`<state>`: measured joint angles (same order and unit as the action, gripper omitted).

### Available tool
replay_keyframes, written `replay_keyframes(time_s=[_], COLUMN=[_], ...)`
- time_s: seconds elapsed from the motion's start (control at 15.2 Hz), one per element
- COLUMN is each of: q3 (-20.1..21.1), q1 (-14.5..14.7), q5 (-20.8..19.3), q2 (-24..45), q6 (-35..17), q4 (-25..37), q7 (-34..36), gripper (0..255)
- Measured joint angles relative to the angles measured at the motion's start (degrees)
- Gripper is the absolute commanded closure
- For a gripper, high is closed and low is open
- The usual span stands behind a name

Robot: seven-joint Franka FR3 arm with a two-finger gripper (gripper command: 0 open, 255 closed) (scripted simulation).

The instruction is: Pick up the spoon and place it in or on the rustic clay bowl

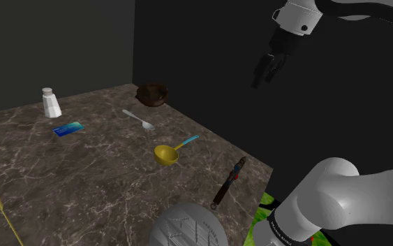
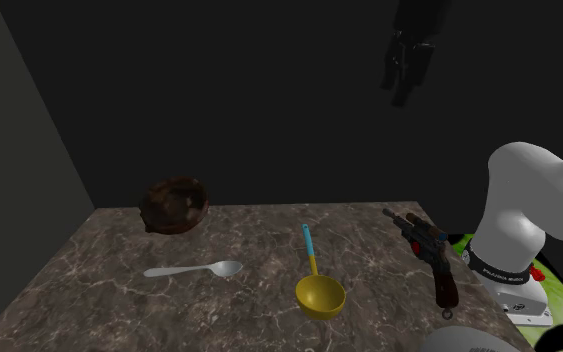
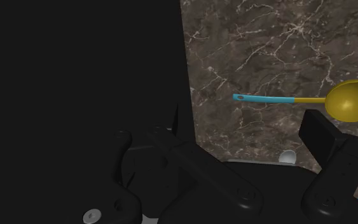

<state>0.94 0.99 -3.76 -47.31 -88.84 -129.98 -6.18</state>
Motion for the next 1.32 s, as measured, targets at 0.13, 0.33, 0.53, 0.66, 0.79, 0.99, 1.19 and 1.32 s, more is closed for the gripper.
replay_keyframes(time_s=[0.13, 0.33, 0.53, 0.66, 0.79, 0.99, 1.19, 1.32], q3=[0.2, 1.3, 2.3, 3.1, 3.9, 4.9, 6.2, 6.7], q1=[0.1, 0.5, 0.9, 1.2, 1.5, 1.8, 2.3, 2.4], q5=[0.2, 1.7, 2.9, 3.8, 4.5, 5.4, 6.3, 6.6], q2=[0.6, 2.9, 6.9, 9.7, 12.7, 17.6, 22.5, 26.5], q6=[-0.7, -5.2, -10.6, -14.4, -18.3, -23.2, -28.2, -31.5], q4=[-0.1, -2.0, -3.0, -3.7, -4.2, -3.6, -3.1, -1.9], q7=[0.3, 2.2, 3.8, 5.0, 6.2, 7.7, 9.4, 10.1], gripper=[0, 0, 0, 0, 0, 0, 0, 0])
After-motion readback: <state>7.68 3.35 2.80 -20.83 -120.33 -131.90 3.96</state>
